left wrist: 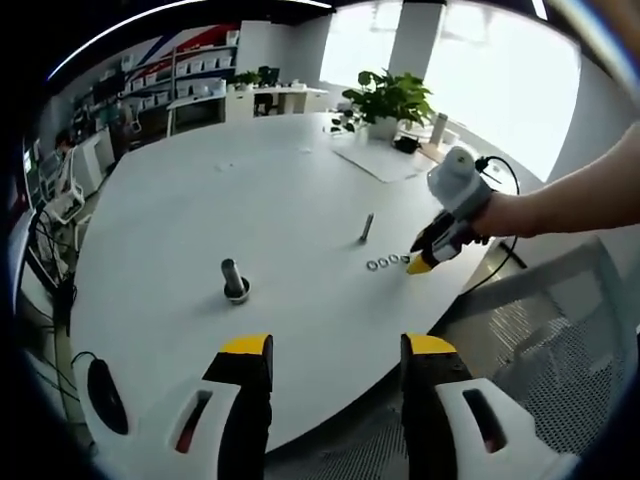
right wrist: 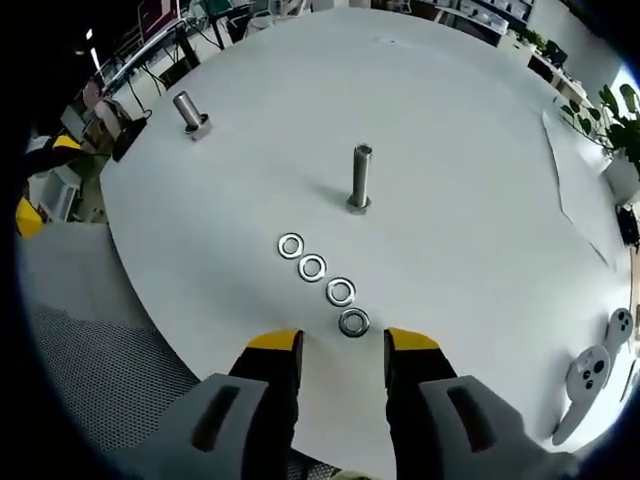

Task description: Place the washer onto the threaded stud by aligning its center hole with the stud, sliding it down to the base, and recovering from edge contact or off-axis alignment until the washer reaches the visible bottom stop.

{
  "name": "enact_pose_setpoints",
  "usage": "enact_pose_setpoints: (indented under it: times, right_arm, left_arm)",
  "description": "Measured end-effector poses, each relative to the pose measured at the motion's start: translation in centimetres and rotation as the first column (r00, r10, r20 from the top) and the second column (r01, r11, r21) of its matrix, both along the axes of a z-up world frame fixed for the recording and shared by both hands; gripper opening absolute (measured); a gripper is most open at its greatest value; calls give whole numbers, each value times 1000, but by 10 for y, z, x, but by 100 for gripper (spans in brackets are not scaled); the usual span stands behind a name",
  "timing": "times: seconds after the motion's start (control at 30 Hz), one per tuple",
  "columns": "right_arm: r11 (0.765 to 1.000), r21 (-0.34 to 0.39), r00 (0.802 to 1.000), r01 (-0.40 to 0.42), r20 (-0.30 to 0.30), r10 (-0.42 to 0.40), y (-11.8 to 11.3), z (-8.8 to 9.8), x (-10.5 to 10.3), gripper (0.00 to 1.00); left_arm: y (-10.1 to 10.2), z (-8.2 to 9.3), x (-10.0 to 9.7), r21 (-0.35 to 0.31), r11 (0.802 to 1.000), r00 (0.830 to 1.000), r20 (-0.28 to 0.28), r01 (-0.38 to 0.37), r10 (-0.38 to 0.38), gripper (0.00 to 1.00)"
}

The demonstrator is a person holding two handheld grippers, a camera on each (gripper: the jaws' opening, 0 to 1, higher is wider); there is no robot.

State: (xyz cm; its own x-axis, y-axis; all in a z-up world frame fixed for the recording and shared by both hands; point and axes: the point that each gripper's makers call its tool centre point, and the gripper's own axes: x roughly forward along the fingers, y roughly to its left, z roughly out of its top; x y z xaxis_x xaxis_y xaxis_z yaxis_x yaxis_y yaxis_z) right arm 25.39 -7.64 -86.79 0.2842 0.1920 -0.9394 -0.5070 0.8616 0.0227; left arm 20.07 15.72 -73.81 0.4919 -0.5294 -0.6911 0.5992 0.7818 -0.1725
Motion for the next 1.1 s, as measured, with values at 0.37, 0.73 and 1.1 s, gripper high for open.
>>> enact_pose_setpoints:
  times: [0.37, 0.73, 1.1]
  right_arm:
    - [988, -55, 990, -141, -29, 140, 2, 0, 3, 23]
    - [970, -117, 970, -213, -140, 196, -2, -1, 7, 14]
    - [947, -143, 952, -288, -151, 266, -2, -1, 7, 15]
  left_arm:
    - [0, -1, -1, 4, 1000, 1000, -7, 3, -3, 50]
    - [0, -5, -3, 14, 1000, 1000, -16, 10, -10, 49]
    - [0, -5, -3, 23, 1000, 1000, -15, 15, -15, 49]
